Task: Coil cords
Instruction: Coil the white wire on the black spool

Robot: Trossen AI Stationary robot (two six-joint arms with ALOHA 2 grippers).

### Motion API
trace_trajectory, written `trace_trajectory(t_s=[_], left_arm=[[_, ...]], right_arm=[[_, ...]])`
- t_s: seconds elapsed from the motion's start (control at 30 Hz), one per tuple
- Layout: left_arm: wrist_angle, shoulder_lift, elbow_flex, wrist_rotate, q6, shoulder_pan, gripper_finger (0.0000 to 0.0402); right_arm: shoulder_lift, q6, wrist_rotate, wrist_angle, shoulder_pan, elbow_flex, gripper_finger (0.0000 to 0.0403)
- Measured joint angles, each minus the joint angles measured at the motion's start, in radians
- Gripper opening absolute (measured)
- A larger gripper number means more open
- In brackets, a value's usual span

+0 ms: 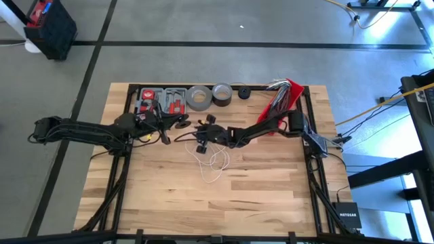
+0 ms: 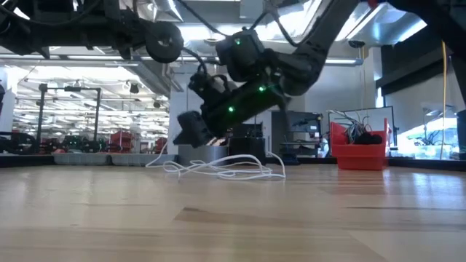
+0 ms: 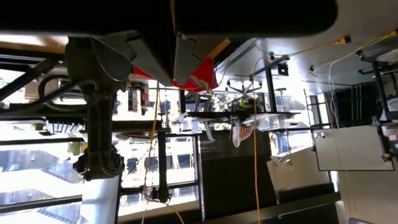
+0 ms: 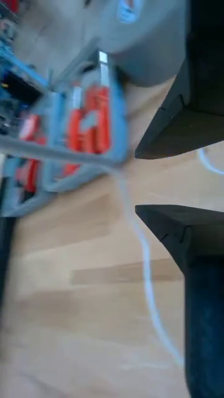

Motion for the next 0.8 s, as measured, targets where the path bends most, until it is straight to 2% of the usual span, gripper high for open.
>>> trace_trajectory(t_s=[0.27, 0.5, 0.63, 0.8], left_arm=[[-0.017, 0.0, 0.0, 0.0, 0.006, 0.0, 0.0], [-0.024, 0.0, 0.0, 0.0, 0.007, 0.0, 0.0], [-0.026, 0.0, 0.0, 0.0, 0.007, 0.0, 0.0], [-0.027, 0.0, 0.0, 0.0, 0.007, 0.0, 0.0]], right_arm=[[-0.003, -0.005, -0.017, 0.032, 0.003, 0.034, 0.0132], [-0.008, -0.011, -0.004, -0.057, 0.003, 0.034, 0.009], [-0.019, -0.011, 0.043, -0.067, 0.003, 0.034, 0.0073], [-0.02, -0.011, 0.018, -0.07, 0.003, 0.034, 0.006]])
